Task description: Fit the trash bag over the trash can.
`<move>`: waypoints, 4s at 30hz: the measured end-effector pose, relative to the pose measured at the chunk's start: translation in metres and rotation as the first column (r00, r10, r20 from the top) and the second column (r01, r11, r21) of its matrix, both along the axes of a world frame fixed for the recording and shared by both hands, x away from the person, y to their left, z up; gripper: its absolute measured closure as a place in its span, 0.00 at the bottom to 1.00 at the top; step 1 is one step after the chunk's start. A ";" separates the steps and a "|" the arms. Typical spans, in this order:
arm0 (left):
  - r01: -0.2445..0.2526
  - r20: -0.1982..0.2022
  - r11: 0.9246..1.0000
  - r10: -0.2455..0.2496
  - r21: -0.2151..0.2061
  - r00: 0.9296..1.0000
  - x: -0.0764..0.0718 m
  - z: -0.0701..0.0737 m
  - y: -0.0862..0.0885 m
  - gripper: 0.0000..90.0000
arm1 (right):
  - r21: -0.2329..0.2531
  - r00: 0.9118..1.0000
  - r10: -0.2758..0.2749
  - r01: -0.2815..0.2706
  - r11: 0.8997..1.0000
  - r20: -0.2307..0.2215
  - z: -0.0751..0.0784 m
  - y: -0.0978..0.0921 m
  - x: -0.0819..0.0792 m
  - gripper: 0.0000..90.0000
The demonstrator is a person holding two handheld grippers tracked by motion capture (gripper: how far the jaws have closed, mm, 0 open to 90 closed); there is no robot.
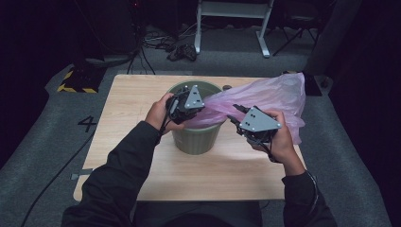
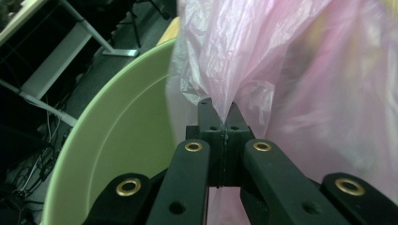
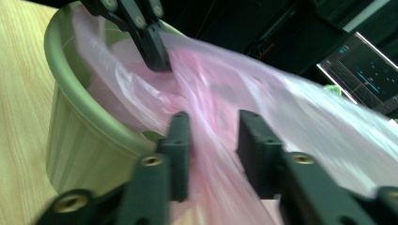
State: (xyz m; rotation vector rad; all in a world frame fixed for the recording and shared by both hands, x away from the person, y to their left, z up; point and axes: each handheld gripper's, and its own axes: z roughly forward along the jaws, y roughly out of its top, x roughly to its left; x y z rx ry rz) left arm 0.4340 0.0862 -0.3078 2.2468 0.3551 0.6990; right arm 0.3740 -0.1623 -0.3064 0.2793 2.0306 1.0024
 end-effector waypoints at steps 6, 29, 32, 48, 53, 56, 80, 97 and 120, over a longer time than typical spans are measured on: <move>-0.013 -0.010 1.000 0.013 -0.019 1.000 0.004 -0.005 0.015 1.00 | 0.046 1.000 -0.008 0.008 0.999 -0.001 -0.005 -0.019 -0.008 0.48; -0.046 -0.066 0.993 0.039 -0.106 0.997 0.011 -0.020 0.054 1.00 | 0.083 0.990 -0.137 0.139 0.987 -0.031 -0.073 -0.052 -0.013 0.81; -0.051 -0.072 0.991 0.043 -0.120 0.997 0.012 -0.020 0.057 0.97 | 0.105 0.988 -0.157 0.156 0.982 0.003 -0.067 -0.053 -0.011 0.94; 0.001 -0.070 0.990 -0.011 -0.142 0.997 0.009 -0.011 0.046 0.67 | 0.163 0.972 -0.210 0.192 0.968 0.103 -0.016 -0.067 -0.013 0.99; 0.010 -0.070 0.984 -0.022 -0.178 0.997 0.005 -0.003 0.037 0.43 | 0.155 0.975 -0.194 0.176 0.972 0.113 -0.013 -0.061 -0.013 0.99; 0.010 -0.054 0.979 -0.022 -0.203 0.998 0.000 0.002 0.033 0.34 | 0.138 0.976 -0.180 0.163 0.977 0.120 -0.008 -0.056 -0.013 0.99; 0.047 0.057 0.995 -0.042 -0.091 0.997 -0.017 -0.003 0.012 0.99 | 0.094 0.991 -0.048 0.037 0.995 0.126 0.004 -0.014 -0.030 0.68; -0.006 0.014 0.978 0.010 -0.210 1.000 -0.017 -0.017 0.070 0.99 | 0.191 0.998 -0.058 0.052 0.980 0.025 -0.005 -0.043 -0.027 0.30; -0.037 0.028 0.954 0.047 -0.298 0.998 -0.037 -0.017 0.081 0.34 | 0.076 0.997 0.053 -0.058 0.995 0.059 -0.005 -0.011 -0.024 0.97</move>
